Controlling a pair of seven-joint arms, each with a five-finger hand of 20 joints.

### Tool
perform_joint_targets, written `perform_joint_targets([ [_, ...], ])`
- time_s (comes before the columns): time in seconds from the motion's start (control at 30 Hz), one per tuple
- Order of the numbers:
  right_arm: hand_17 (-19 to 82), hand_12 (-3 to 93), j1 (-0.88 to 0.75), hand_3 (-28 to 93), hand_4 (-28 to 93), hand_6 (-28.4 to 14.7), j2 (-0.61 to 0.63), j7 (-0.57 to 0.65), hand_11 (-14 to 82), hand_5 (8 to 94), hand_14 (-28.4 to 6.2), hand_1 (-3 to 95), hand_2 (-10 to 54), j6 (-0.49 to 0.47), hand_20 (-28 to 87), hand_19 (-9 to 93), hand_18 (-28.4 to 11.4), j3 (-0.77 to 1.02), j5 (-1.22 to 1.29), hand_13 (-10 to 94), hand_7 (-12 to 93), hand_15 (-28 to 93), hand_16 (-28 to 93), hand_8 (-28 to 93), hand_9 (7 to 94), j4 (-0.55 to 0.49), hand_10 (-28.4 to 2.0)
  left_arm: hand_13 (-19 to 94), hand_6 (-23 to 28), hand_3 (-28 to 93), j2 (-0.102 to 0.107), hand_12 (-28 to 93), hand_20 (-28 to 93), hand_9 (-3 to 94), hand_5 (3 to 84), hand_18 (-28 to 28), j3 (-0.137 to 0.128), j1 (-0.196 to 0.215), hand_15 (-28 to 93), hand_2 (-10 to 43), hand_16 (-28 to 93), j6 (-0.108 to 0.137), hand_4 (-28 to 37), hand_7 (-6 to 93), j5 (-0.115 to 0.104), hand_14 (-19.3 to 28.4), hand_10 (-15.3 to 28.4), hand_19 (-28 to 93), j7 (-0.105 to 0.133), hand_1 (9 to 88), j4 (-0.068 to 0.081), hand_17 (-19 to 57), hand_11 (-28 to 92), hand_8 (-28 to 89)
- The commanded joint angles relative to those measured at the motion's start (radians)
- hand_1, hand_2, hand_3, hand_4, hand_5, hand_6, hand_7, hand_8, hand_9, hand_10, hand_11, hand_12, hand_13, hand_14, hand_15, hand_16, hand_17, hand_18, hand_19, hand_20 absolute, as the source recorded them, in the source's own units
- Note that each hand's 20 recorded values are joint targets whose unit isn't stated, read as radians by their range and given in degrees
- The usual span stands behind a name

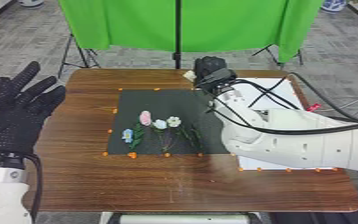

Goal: Arrange flowers

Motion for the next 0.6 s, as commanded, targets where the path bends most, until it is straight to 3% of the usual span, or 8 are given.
perform_joint_targets([
  [0.03,50,26.8,-0.024,72,-28,3.4,-0.026,-0.013,15.9,86.0,-1.7,51.6,-9.5,-0.045,33,93,-16.5,-0.021,-0.004,87,19,57,20,3,93.7,-0.012,-6.1,24,8.4,76,-0.008,11,-3,30.6,32.6,27.9,-0.004,0.012,54,9.0,-10,0.006,-28.3,14.7,-0.005,27.8,19.8,69,-0.004,19.2,0.0,-6.5,26,-10],
  [0.6,49,27.3,-0.024,73,-28,3.4,-0.013,-0.027,14.6,85.4,-1.9,51.2,-9.5,-0.123,33,93,-16.6,-0.108,-0.057,86,19,57,20,3,93.6,-0.038,-6.3,24,8.5,76,-0.008,11,-3,30.6,32.6,28.0,0.002,0.001,54,8.8,-10,-0.002,-28.3,14.5,-0.001,27.8,19.9,69,-0.013,19.2,0.005,-6.5,26,-10],
])
